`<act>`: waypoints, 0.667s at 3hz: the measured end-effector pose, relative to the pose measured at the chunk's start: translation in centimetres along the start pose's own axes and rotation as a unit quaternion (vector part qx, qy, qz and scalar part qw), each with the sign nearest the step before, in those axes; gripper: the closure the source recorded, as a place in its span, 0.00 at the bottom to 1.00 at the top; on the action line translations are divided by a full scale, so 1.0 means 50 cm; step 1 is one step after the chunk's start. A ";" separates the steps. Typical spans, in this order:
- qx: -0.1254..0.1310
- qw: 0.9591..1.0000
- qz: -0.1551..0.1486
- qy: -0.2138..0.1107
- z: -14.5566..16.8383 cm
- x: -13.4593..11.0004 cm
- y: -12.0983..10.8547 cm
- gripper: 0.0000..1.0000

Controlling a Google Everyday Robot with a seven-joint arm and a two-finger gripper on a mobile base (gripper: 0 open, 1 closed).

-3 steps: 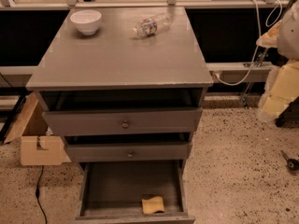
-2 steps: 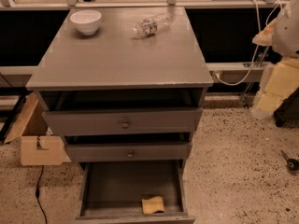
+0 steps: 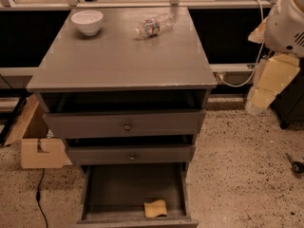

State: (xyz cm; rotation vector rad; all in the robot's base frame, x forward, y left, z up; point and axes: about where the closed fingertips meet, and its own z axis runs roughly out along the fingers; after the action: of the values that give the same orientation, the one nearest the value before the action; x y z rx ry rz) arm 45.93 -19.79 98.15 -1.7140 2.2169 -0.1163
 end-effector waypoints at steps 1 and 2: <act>0.000 1.000 0.000 0.000 0.008 -0.019 -0.013 0.00; 0.000 1.000 0.000 0.000 0.014 -0.033 -0.023 0.00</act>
Offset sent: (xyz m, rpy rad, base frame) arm -0.0276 -0.0318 -0.1254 0.2258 0.2323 -0.1341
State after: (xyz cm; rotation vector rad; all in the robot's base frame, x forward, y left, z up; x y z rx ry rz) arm 47.55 -18.45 98.15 -1.7141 2.2169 -0.1162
